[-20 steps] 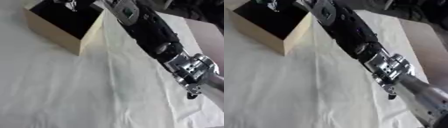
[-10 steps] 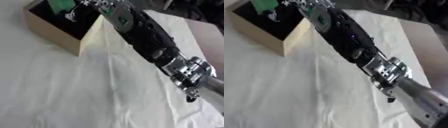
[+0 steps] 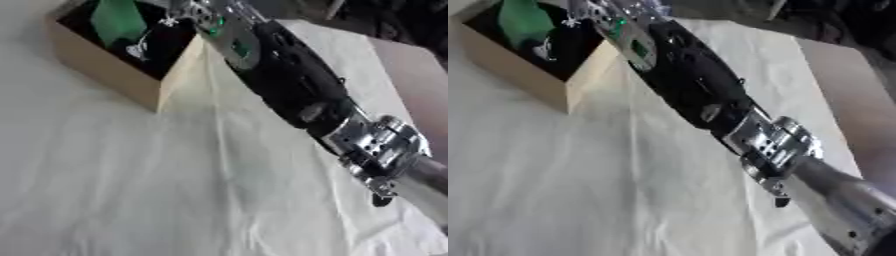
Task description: Pick up objects on the table and place them in the box.
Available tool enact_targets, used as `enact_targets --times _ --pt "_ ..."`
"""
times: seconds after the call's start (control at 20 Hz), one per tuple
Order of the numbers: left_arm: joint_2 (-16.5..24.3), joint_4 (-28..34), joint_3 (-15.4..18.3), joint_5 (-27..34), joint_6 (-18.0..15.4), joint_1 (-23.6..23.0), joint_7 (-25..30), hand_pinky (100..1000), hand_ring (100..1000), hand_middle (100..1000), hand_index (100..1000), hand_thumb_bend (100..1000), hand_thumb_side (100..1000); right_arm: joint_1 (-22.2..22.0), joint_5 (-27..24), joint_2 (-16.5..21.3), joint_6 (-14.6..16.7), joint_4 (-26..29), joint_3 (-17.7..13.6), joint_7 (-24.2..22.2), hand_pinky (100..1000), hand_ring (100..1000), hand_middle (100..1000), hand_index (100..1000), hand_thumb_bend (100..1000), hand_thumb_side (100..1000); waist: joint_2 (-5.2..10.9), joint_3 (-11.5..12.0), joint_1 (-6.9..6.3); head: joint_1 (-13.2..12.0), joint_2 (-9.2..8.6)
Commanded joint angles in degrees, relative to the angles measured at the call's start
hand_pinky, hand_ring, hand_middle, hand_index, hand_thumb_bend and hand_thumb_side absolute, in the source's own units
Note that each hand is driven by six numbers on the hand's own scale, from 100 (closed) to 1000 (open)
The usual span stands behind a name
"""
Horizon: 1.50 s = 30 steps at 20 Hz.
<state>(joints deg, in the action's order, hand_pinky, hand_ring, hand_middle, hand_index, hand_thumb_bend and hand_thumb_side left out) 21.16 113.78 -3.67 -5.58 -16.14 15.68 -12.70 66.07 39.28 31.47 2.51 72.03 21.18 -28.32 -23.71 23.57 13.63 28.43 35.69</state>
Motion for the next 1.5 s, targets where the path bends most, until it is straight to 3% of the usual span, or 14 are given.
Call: enact_targets --times 0.05,0.2,0.35,0.55,0.75,0.9,1.1,1.25,1.5 --pt "0.04 0.81 0.22 0.39 0.1 0.1 0.04 572 738 765 828 224 608 1.47 1.07 0.71 0.45 0.33 -1.18 -0.5 799 852 778 896 100 450 1.11 -0.08 -0.68 0.14 -0.59" --pt "-0.02 0.81 0.23 0.48 0.16 0.06 0.08 572 738 766 828 225 608 1.8 1.37 0.82 0.47 0.6 -1.55 -0.23 801 855 785 903 115 429 1.25 -0.17 -0.68 0.11 -0.52" --pt "-0.13 0.81 0.23 0.62 0.18 0.1 0.13 572 738 765 828 224 607 1.89 2.4 0.89 0.6 0.61 -1.56 -0.62 809 866 807 917 201 415 1.4 -0.08 -0.68 0.24 -0.49" --pt "-0.35 0.81 0.36 0.87 0.26 -0.06 0.11 572 739 765 828 225 607 1.78 4.2 0.98 2.04 0.32 -1.37 -3.22 845 908 838 933 388 504 1.5 -0.01 -0.68 0.31 -0.38" --pt "-0.39 0.81 0.42 1.14 0.39 -0.1 0.23 572 738 765 827 225 609 1.82 4.18 0.84 2.46 0.25 -2.08 -2.86 830 889 812 924 313 474 1.56 -0.1 -0.68 0.27 -0.45" --pt "-0.44 0.81 0.39 1.16 0.53 -0.16 0.46 572 738 765 827 224 612 2.03 2.29 0.9 2.08 1.15 -2.08 -2.18 823 877 800 917 203 452 1.68 -0.09 -0.68 0.19 -0.39" --pt "-0.45 0.81 0.53 1.06 0.75 -0.41 0.51 573 738 765 828 222 613 2.52 -0.82 1.81 0.6 4.0 -2.58 -0.38 818 863 775 906 124 418 2.02 -0.15 -0.68 -0.35 -0.13" --pt "-0.39 0.81 0.68 0.87 0.88 -0.71 0.45 573 738 765 828 223 613 2.56 -3.22 3.24 -0.83 7.93 -3.87 1.45 816 852 754 898 100 369 2.45 -0.47 -0.68 -1.22 0.26" --pt "-0.2 0.81 1.08 0.57 0.83 -0.95 0.04 574 737 765 827 225 608 0.13 -8.96 7.73 -4.67 18.08 -7.4 5.58 809 825 717 879 100 322 3.13 -1.3 -0.68 -5.16 0.86"
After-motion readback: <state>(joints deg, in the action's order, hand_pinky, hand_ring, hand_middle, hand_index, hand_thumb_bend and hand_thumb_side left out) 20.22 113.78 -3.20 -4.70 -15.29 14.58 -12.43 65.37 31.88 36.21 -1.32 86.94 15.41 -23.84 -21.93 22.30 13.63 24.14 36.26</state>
